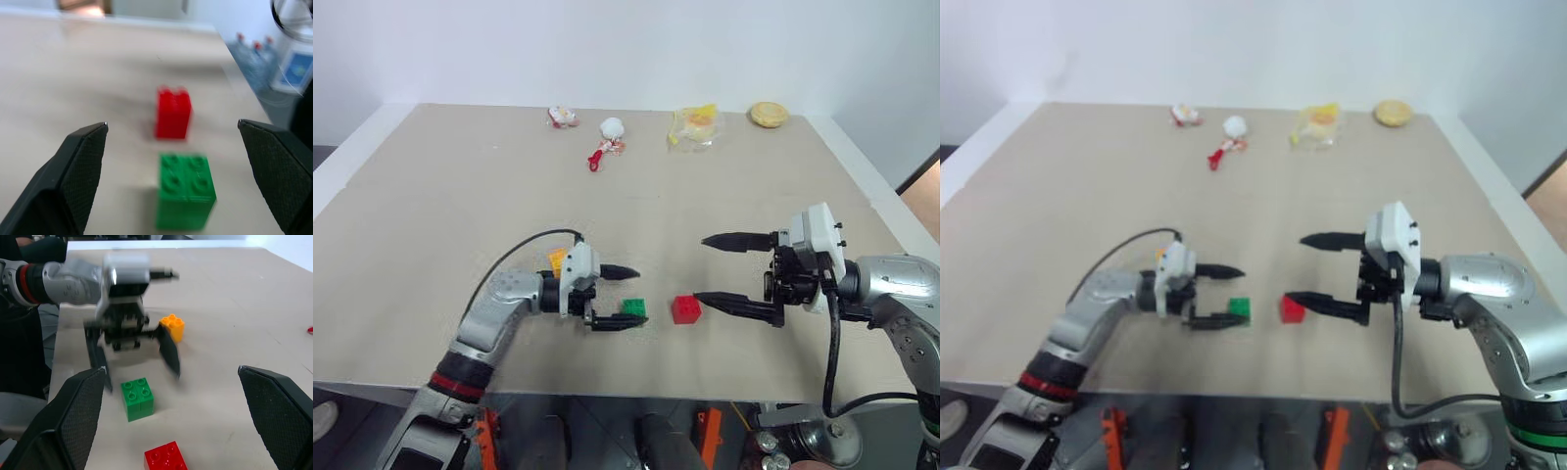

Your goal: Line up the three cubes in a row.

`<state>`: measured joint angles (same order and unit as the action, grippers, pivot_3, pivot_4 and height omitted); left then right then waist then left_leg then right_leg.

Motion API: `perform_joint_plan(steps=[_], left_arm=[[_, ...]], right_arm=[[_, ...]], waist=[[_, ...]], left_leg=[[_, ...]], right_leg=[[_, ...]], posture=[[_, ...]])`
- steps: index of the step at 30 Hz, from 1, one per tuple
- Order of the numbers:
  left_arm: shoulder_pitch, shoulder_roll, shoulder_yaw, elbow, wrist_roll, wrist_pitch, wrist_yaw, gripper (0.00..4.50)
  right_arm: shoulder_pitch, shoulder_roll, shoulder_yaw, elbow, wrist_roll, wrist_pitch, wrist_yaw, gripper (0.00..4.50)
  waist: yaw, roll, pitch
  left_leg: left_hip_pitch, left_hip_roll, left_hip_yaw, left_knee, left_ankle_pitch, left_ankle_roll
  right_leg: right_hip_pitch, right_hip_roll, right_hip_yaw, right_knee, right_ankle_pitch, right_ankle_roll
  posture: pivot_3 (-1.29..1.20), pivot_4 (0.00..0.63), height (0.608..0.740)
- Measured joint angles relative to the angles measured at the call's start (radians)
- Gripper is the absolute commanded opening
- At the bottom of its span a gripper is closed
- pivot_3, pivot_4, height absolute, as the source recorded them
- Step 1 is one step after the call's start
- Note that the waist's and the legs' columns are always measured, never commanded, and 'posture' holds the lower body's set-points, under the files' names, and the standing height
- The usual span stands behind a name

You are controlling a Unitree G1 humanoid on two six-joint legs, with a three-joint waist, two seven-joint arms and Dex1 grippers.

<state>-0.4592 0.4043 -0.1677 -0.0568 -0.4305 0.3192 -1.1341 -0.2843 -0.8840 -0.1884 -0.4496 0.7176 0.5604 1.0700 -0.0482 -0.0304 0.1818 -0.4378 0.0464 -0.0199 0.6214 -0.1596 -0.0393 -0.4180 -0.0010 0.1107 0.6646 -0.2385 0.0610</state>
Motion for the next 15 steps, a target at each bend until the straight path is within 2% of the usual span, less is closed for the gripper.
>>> perform_joint_plan(steps=[3, 6, 9, 15], left_arm=[[-0.042, 0.063, 0.082, -0.034, -0.059, 0.082, 0.025, 4.43], [-0.091, 0.13, 0.138, 0.007, -0.069, 0.093, 0.017, 4.43], [-0.13, 0.17, 0.148, 0.115, -0.045, 0.058, -0.01, 4.43], [-0.147, 0.187, 0.132, 0.311, 0.025, -0.028, -0.083, 4.43]], right_arm=[[-0.036, 0.004, -0.001, 0.003, 0.012, 0.005, -0.006, 4.5], [-0.079, 0.02, 0.009, 0.009, 0.016, 0.005, -0.01, 4.5], [-0.1, 0.047, 0.047, 0.019, 0.013, 0.005, -0.009, 4.5], [-0.128, 0.061, 0.072, 0.031, 0.005, 0.005, -0.013, 4.5]], waist=[[0.0, 0.0, 0.0], [0.0, 0.0, 0.0], [0.0, 0.0, 0.0], [0.0, 0.0, 0.0]], left_leg=[[0.001, 0.0, 0.0, 0.0, 0.0, 0.001], [0.001, 0.0, 0.0, 0.0, 0.001, 0.001], [0.0, 0.0, 0.0, 0.0, 0.001, 0.001], [-0.001, 0.0, 0.0, -0.002, 0.0, 0.001]], right_leg=[[0.0, 0.0, 0.0, 0.0, 0.001, 0.0], [0.0, 0.0, 0.0, 0.0, 0.001, -0.001], [0.0, 0.0, 0.0, 0.0, 0.001, -0.001], [-0.001, 0.0, 0.0, 0.0, 0.0, 0.0]], posture=[[0.0, 0.15, 0.74], [0.0, 0.15, 0.74], [0.0, 0.15, 0.74], [0.0, 0.15, 0.74]])
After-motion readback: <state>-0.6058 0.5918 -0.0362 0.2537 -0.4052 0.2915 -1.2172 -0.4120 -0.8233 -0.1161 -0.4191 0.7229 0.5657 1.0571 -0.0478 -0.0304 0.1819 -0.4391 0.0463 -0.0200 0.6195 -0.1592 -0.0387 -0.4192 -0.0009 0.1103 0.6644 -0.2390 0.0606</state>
